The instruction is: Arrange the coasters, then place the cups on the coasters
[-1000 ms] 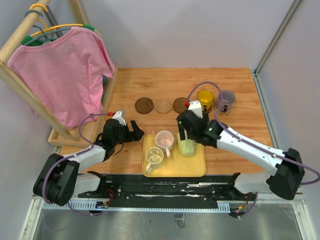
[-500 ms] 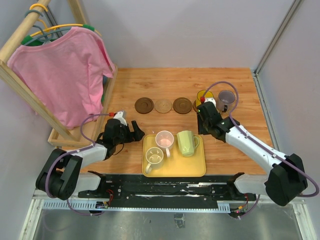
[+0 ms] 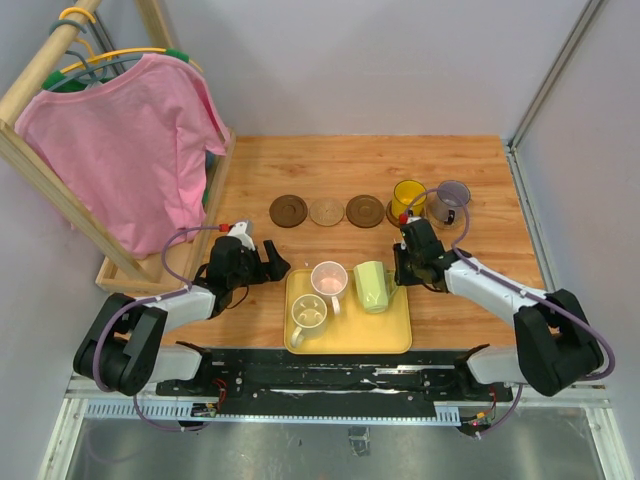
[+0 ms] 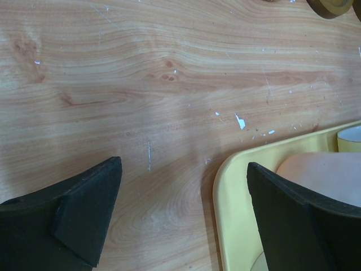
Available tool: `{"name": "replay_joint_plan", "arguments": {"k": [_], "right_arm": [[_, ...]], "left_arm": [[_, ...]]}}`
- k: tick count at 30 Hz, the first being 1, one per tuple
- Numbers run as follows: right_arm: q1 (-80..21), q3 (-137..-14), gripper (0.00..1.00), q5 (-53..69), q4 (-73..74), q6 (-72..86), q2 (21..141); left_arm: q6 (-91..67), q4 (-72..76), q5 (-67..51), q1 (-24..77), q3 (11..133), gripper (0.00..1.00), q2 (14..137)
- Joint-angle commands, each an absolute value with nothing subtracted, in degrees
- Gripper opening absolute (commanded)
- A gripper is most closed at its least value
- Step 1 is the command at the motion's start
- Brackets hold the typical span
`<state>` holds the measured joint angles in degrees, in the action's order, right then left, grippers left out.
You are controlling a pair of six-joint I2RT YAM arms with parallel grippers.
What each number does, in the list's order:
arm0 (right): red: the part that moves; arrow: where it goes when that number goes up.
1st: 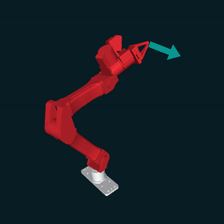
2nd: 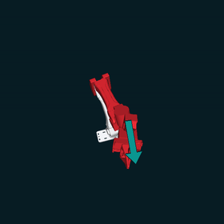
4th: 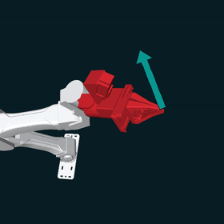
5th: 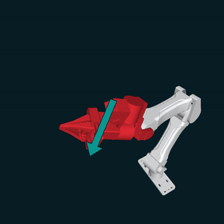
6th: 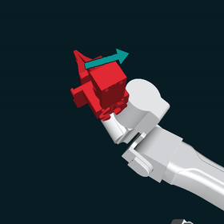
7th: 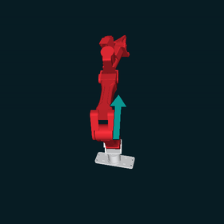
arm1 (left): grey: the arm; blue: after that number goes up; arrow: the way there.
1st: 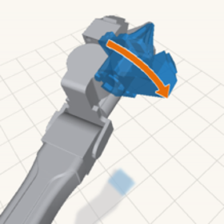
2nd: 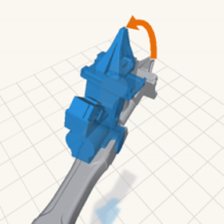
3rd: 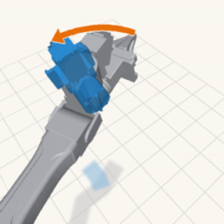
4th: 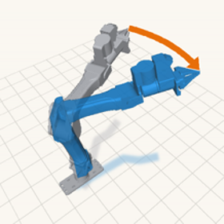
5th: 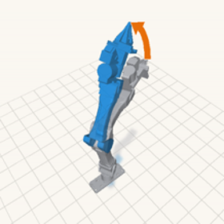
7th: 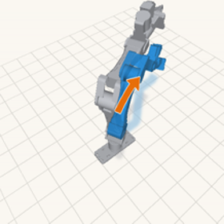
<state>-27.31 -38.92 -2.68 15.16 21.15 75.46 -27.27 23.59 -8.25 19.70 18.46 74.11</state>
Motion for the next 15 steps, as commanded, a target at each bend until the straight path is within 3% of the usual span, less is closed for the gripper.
{"name": "replay_joint_plan", "arguments": {"k": [1,11,15], "right_arm": [[-26.4,-37.9,0.25,1.1,8.9,18.7,77.6],[-26.4,-38.1,0.24,0.9,7.0,18.3,82.1],[-26.4,-37.9,0.15,0.4,6.9,18.4,83.5]], "left_arm": [[-27.0,22.7,-8.3,20.3,19.2,0.97,75.0],[-27.1,22.9,-8.3,20.3,19.0,0.97,75.3],[-27.2,22.9,-8.3,20.4,19.0,0.97,75.2]]}}
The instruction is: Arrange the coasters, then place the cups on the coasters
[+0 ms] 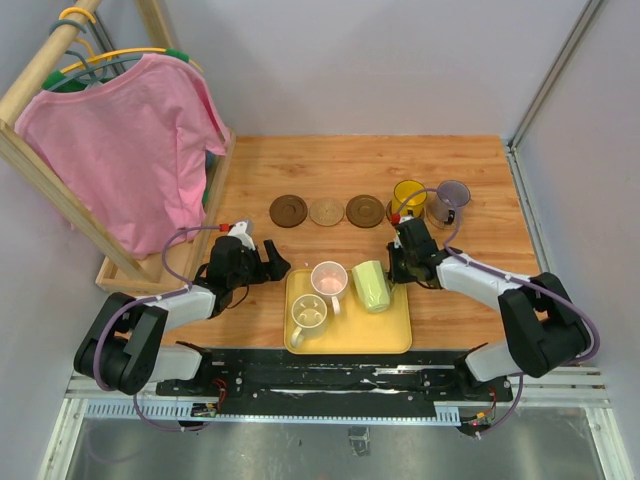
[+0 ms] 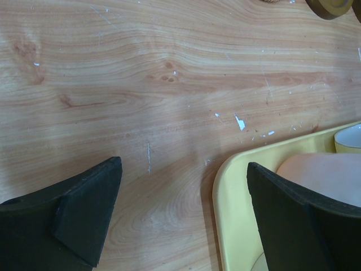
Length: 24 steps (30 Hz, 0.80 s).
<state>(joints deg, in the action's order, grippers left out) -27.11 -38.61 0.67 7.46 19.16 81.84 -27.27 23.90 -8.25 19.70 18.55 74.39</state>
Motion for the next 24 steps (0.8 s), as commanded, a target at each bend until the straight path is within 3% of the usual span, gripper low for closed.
{"name": "replay_joint_plan", "arguments": {"k": [1,4,12,24], "right_arm": [[-26.4,-37.8,0.1,0.3,7.0,18.4,83.8],[-26.4,-37.8,0.01,0.0,7.4,18.2,83.9],[-29.1,-37.6,0.01,-5.1,9.4,17.6,74.8],[-42.3,-30.4,0.01,-26.7,2.7,17.0,59.4]], "left_arm": [[-27.2,22.9,-8.3,20.3,18.9,0.97,75.1],[-27.2,22.9,-8.3,20.4,18.9,0.97,75.1],[-27.5,23.0,-8.5,20.3,18.7,0.97,74.5],[-27.6,23.3,-9.0,20.5,17.6,0.97,72.9]]}}
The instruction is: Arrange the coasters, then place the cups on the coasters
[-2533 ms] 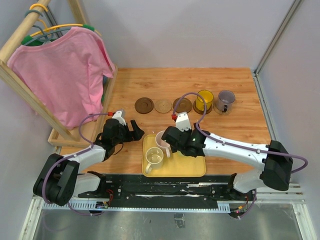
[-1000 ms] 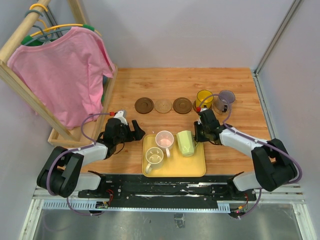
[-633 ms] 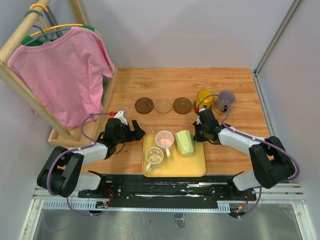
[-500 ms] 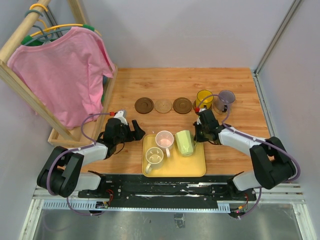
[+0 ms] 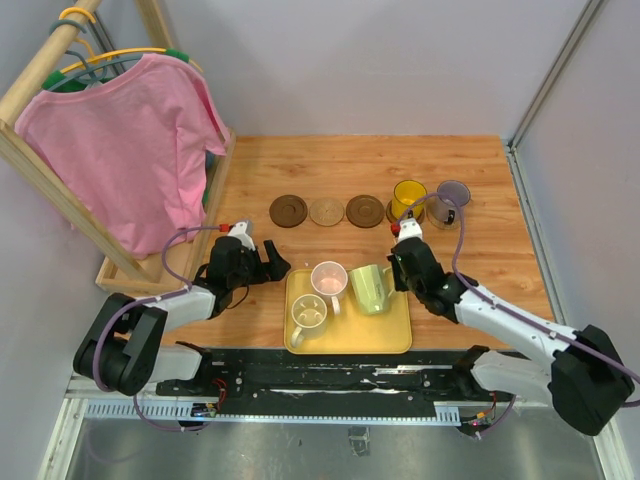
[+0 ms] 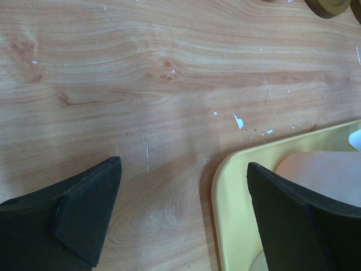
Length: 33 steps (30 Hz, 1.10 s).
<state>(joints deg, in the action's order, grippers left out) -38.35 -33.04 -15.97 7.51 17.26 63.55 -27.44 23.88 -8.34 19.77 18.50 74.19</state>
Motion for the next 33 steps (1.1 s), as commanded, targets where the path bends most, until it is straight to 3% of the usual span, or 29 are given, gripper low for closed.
{"name": "replay_joint_plan", "arguments": {"k": [1,12,22,33], "right_arm": [[-43.6,-29.6,0.01,-28.8,2.0,17.0,58.2],[-59.3,-23.7,0.01,-43.4,4.5,19.4,48.0],[-75.9,-19.8,0.01,-58.8,16.2,34.7,43.1],[-76.7,-33.5,0.01,-76.0,23.9,34.8,50.9]], "left_arm": [[-27.5,23.2,-8.9,20.6,17.5,0.97,72.5],[-27.6,22.7,-7.2,20.6,14.2,0.97,67.6],[-27.6,23.0,-7.1,20.7,12.4,0.97,65.0],[-27.1,22.7,-8.8,21.0,13.1,0.97,63.7]]}}
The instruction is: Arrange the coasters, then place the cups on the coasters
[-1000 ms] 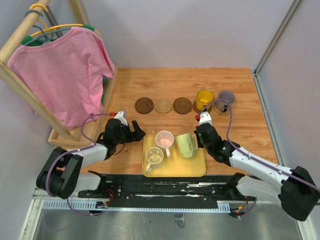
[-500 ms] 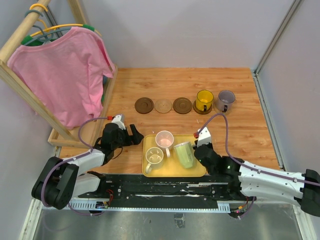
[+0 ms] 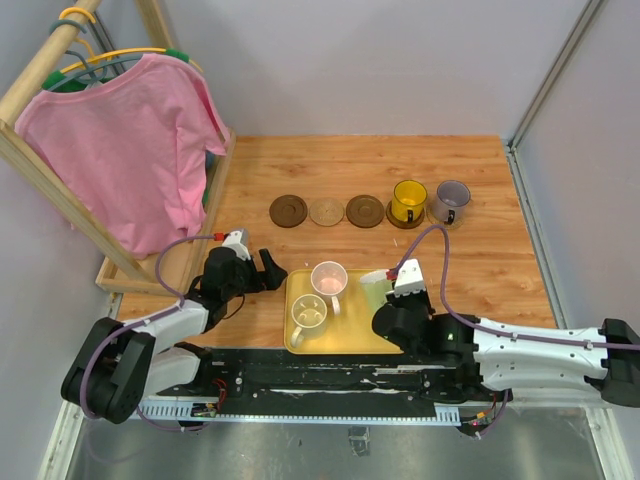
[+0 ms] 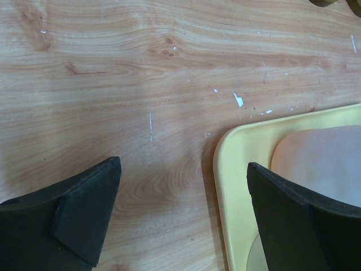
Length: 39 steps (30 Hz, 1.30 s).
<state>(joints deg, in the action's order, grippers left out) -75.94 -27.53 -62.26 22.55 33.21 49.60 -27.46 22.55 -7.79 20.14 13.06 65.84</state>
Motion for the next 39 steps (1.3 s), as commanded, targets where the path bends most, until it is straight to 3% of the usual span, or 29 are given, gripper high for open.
{"name": "replay_joint_plan", "arguments": {"k": [1,9,15,23,25,27,31,35,37,39], "right_arm": [[-76.7,-34.3,0.01,-77.7,23.8,35.0,51.2],[-76.8,-29.2,0.01,-86.9,23.6,47.6,49.4],[-79.0,-20.6,0.01,-95.2,28.2,68.8,49.4],[-78.7,-26.7,0.01,-97.1,49.6,104.5,72.7],[-78.7,-30.6,0.01,-97.2,62.6,120.8,81.5],[-78.7,-35.6,0.01,-97.2,82.1,147.5,92.2],[-81.5,-44.3,0.01,-97.2,91.7,150.3,106.1],[-82.6,-44.6,0.01,-97.1,91.7,150.8,104.8],[-82.6,-42.8,0.08,-97.2,91.7,150.7,99.3],[-82.6,-41.5,0.31,-97.2,91.7,149.1,95.0]], "left_arm": [[-26.8,22.3,-9.0,21.0,13.3,0.97,62.8],[-27.2,21.0,-13.6,21.6,17.5,0.97,56.9],[-26.9,21.3,-14.8,21.6,19.9,0.97,59.0],[-26.8,23.4,-17.1,22.6,22.5,0.97,63.0],[-26.9,23.5,-16.8,23.1,22.7,0.97,63.3],[-27.0,23.6,-16.2,23.6,22.4,0.97,63.1],[-27.2,23.9,-15.7,24.1,21.9,0.97,63.0],[-27.1,23.4,-15.6,24.5,21.7,0.97,62.8],[-27.2,23.5,-15.4,24.7,21.5,0.97,62.4],[-27.2,23.9,-15.2,24.8,21.3,0.97,62.2]]}}
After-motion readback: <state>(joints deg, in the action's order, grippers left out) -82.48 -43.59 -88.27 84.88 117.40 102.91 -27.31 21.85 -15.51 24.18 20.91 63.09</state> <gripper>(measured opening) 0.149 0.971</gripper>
